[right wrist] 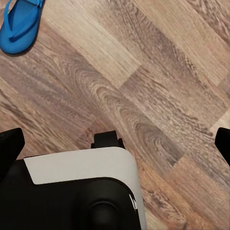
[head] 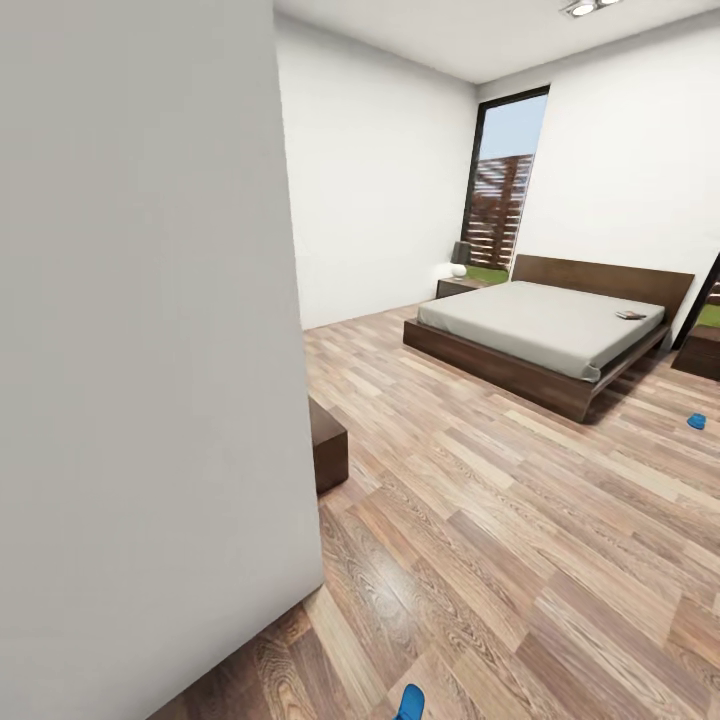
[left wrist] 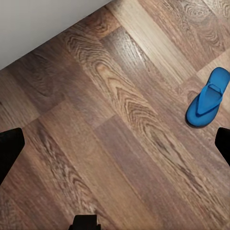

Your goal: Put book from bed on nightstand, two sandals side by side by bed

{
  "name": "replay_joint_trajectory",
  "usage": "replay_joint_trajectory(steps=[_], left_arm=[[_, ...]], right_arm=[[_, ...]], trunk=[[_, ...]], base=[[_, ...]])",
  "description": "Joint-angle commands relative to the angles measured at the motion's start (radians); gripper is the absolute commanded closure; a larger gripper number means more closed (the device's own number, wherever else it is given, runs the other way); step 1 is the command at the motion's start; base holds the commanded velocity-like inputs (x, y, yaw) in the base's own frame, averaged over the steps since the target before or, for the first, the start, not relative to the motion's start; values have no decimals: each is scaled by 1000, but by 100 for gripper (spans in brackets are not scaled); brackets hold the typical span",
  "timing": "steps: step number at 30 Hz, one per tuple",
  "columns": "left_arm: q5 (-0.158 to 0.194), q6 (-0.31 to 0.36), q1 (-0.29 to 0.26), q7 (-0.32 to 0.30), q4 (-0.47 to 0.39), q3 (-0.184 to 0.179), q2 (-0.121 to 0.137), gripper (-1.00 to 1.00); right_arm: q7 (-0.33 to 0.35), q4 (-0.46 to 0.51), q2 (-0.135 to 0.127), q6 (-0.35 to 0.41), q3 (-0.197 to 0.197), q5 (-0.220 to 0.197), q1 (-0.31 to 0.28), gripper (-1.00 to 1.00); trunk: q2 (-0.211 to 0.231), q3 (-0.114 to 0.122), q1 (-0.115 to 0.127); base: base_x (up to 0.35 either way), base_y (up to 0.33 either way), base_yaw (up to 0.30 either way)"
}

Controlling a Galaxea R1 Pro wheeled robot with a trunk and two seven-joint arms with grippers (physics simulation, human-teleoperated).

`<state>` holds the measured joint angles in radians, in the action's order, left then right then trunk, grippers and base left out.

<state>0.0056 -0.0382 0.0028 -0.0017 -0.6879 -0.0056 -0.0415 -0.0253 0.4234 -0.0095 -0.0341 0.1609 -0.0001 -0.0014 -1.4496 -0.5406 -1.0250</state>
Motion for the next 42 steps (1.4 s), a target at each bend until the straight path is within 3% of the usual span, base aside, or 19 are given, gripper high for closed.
replay_joint_trajectory(steps=[1, 20, 42], left_arm=[[1, -2, 0, 0, -1, -1, 0, -100], [1, -2, 0, -1, -1, -1, 0, -100], [1, -1, 0, -1, -1, -1, 0, -100]], right_arm=[[-1, 0, 0, -3, 2, 0, 0, -100], [-1, 0, 0, -3, 2, -1, 0, -100], [-1, 0, 0, -3, 2, 0, 0, -100]], trunk=[[0, -1, 0], [0, -6, 0], [0, -7, 0]], base=[[0, 0, -2], [0, 0, -161], [8, 72, -13]])
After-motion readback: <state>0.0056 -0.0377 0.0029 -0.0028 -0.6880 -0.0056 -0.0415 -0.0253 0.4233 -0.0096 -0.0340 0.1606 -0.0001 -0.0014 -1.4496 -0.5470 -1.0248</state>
